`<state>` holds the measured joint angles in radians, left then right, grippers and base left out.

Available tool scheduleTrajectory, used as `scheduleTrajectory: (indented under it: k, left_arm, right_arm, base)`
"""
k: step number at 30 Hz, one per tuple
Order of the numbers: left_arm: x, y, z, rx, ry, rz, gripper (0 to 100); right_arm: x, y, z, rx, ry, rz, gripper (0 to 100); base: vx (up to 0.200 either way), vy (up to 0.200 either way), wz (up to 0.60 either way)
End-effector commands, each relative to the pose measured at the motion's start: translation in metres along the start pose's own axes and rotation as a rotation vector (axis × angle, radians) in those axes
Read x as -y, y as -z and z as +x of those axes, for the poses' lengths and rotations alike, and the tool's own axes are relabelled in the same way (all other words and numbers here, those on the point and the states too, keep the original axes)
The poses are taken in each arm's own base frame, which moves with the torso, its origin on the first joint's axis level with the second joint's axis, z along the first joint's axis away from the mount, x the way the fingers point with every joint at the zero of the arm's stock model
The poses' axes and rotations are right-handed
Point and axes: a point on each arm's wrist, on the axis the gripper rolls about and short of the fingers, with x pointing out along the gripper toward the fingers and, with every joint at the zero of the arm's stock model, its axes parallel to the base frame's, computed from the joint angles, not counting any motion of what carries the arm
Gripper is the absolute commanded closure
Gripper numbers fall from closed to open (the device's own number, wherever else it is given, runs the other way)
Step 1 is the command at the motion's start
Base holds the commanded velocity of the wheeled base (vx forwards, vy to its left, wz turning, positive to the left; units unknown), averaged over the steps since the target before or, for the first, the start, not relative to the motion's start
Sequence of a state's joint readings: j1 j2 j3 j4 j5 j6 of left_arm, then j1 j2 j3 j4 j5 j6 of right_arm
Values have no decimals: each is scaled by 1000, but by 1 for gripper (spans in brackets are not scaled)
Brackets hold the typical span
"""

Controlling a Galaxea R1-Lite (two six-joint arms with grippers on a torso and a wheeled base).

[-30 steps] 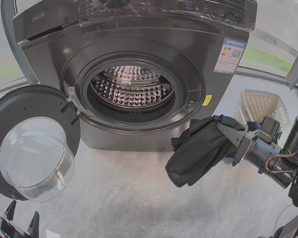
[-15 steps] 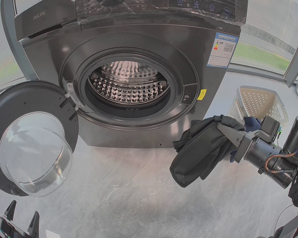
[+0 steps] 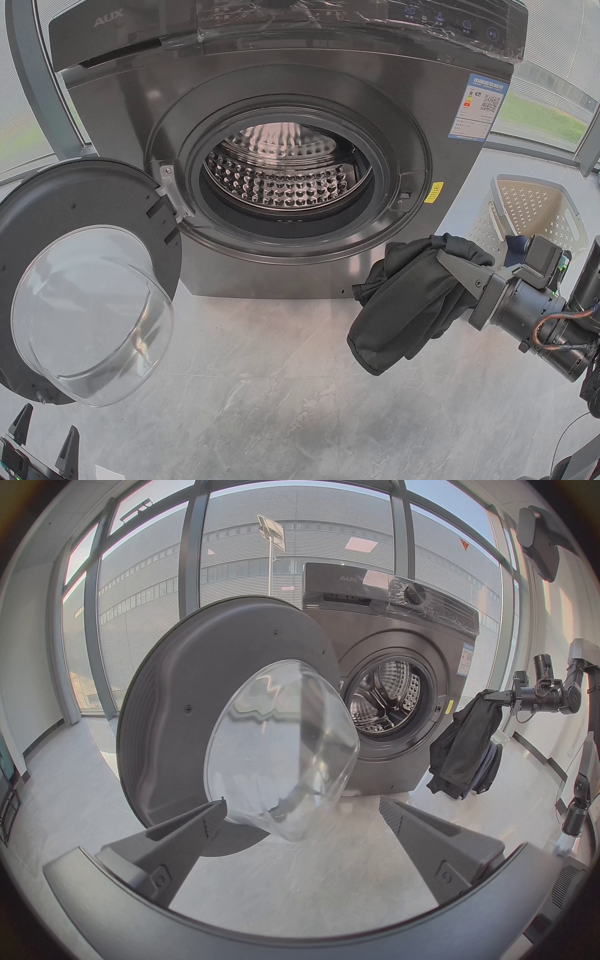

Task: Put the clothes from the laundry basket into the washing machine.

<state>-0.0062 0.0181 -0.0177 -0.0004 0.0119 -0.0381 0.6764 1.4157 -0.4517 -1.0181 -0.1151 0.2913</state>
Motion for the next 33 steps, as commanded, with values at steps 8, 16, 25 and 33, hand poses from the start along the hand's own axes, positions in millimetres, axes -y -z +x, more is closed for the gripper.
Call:
scheduleTrajectory:
  k: [8,16,25,33]
  left_arm:
    - [0,5,0,-5,-2,3,0]
    - [0,5,0,-5,-4,20,0]
    - [0,5,0,-3,-2,30,0]
    - [1,-14,-4,103,5,21,0]
  right_arm:
    - [-2,5,1,-20,-7,10,100]
    - [-23,21,21,-79,-70,21,100]
    - [-33,20,56,55,-81,44,100]
    - [-54,31,80,82,-139,62,100]
  base:
    - [-150,0,0]
    - [0,0,0]
    - [0,0,0]
    - [0,0,0]
